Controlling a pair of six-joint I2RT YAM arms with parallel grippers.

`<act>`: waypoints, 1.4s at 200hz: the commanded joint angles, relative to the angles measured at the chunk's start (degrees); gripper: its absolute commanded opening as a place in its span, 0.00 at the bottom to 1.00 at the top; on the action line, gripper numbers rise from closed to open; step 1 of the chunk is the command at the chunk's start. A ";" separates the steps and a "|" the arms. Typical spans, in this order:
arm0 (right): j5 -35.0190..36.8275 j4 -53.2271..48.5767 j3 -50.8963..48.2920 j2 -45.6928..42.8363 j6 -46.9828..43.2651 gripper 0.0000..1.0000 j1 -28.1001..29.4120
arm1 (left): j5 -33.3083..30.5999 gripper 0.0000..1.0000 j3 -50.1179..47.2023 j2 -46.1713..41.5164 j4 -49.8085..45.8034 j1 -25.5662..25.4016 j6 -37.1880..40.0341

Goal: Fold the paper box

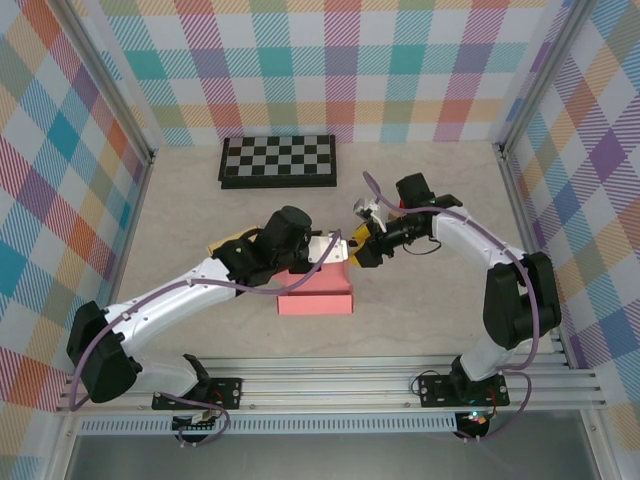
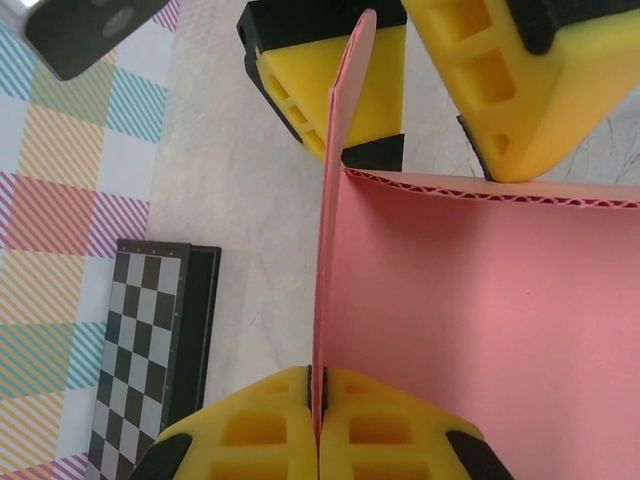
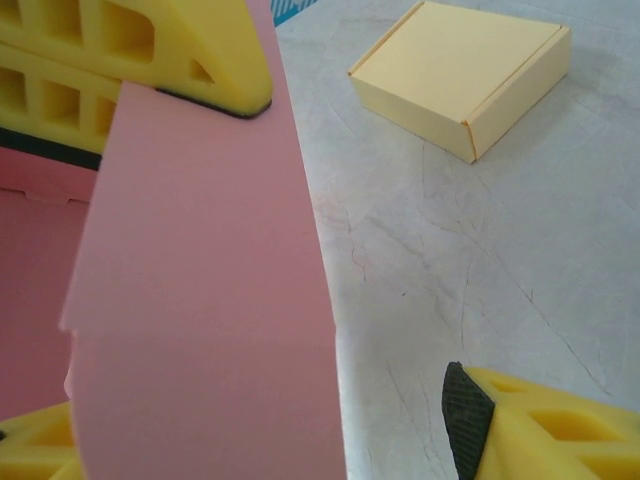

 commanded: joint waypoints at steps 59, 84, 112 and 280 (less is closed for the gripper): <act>-6.02 -0.38 2.63 5.46 -7.48 0.88 -0.77 | 5.10 0.00 -1.86 -0.84 7.42 -2.95 0.51; -9.39 0.29 1.54 6.67 -8.58 1.00 -0.84 | 5.09 0.00 -2.07 -0.66 7.90 -2.98 0.48; -8.13 4.40 0.87 7.12 -4.43 1.00 -0.82 | 6.25 0.00 -2.09 -0.42 7.85 -2.96 -0.35; 4.88 8.52 4.87 -13.21 6.49 1.00 -15.14 | 4.41 0.00 -3.39 -3.70 10.38 -0.02 1.90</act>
